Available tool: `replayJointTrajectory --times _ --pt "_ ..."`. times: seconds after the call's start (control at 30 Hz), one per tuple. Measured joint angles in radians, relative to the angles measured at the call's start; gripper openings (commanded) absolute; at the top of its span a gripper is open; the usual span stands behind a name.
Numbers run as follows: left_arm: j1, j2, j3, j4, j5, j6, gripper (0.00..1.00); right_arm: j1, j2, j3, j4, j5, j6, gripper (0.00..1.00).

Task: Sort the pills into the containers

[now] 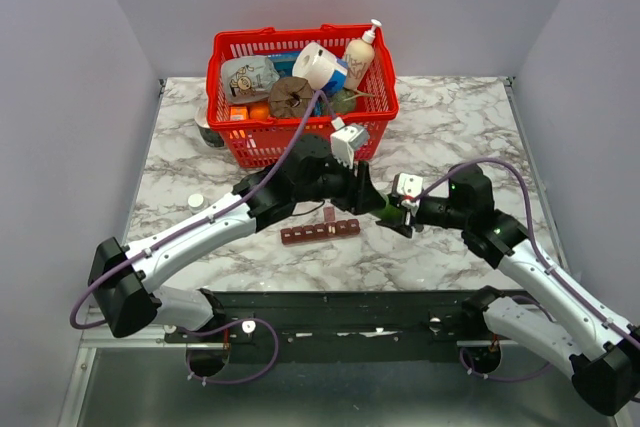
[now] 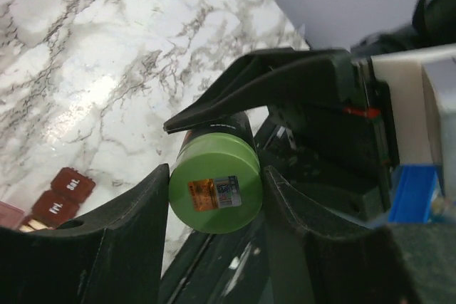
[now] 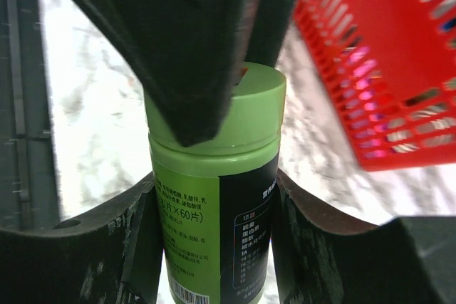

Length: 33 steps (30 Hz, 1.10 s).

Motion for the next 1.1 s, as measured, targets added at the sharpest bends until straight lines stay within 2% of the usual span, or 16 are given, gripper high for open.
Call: replayJointTrajectory --times 0.13,0.33,0.67,0.83,1.0,1.1 --pt "0.006 -0.012 -0.003 -0.020 0.140 0.225 0.00 -0.001 0.000 0.000 -0.039 -0.083 0.067 0.00" --pt "0.000 -0.072 -0.016 -0.067 0.259 0.510 0.00 0.005 0.007 0.010 -0.040 -0.203 0.147 0.00" --pt "-0.005 -0.087 0.005 -0.160 0.359 0.767 0.00 0.006 0.033 0.013 -0.038 -0.320 0.231 0.01" --pt "-0.008 -0.086 0.046 -0.246 0.385 0.912 0.09 0.006 0.036 0.013 -0.023 -0.364 0.262 0.01" --pt "-0.012 -0.078 0.078 -0.311 0.401 1.043 0.27 0.006 0.039 0.013 -0.004 -0.390 0.289 0.01" --pt "-0.013 -0.077 0.081 -0.323 0.408 1.093 0.32 0.006 0.039 0.013 0.000 -0.395 0.300 0.01"
